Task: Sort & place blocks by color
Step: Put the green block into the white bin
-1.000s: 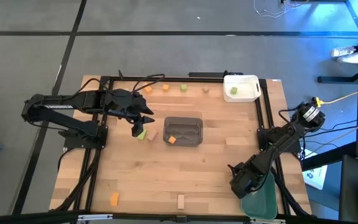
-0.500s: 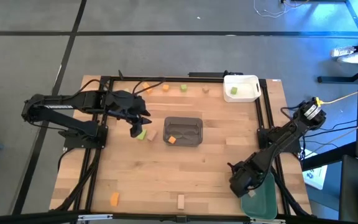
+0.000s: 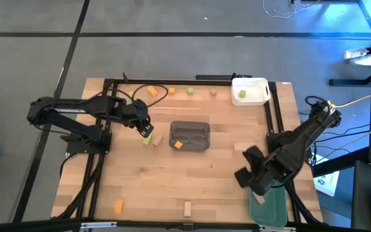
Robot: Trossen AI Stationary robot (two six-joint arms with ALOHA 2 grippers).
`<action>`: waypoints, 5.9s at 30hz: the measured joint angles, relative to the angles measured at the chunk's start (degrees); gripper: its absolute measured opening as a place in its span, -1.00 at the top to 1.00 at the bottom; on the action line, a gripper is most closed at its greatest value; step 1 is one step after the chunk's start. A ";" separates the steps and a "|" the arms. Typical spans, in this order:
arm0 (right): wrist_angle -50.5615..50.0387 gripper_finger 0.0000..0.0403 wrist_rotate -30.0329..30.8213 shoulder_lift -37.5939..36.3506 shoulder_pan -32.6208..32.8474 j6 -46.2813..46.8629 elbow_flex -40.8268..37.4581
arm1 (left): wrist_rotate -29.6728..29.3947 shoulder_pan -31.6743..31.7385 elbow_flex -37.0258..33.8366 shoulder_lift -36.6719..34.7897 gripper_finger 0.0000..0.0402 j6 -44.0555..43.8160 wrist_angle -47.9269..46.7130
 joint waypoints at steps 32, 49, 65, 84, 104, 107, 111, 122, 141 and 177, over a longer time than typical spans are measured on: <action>-4.29 -0.30 22.54 -0.13 -0.04 -13.91 9.06 | 6.23 1.39 -23.29 11.37 0.25 -8.83 24.43; -3.95 -0.30 22.56 -0.13 -0.24 -13.40 9.06 | 7.73 1.37 -25.92 11.62 0.25 -8.63 29.33; -3.86 -0.30 22.58 -0.13 -0.24 -13.35 9.06 | 6.21 -1.37 -25.92 11.62 0.25 -9.07 29.38; -3.42 -0.30 22.64 -0.13 -0.26 -13.35 9.06 | 5.80 -4.21 -25.63 20.60 0.24 -8.43 35.04; -3.44 -0.30 22.61 -0.13 -0.25 -13.46 9.06 | 5.48 -4.18 -24.56 20.32 0.48 -5.57 32.49; -3.44 -0.30 22.61 -0.13 -0.24 -13.52 9.06 | 5.33 -4.16 -22.80 20.45 0.48 -5.17 30.80; -3.44 -0.30 22.61 -0.13 -0.25 -13.57 9.06 | 4.77 -4.12 -19.87 20.52 0.48 -4.07 26.86; -2.53 -0.30 24.46 0.25 -1.28 -26.40 6.70 | 7.16 -3.74 -10.22 20.45 0.48 3.61 19.54; 32.16 -0.30 29.39 0.33 -13.98 -100.67 -1.03 | 27.28 1.61 9.94 20.23 0.48 25.18 21.12; 60.93 -0.27 5.49 8.50 -24.16 -141.04 -1.01 | 49.61 1.41 14.44 20.21 0.48 28.46 30.18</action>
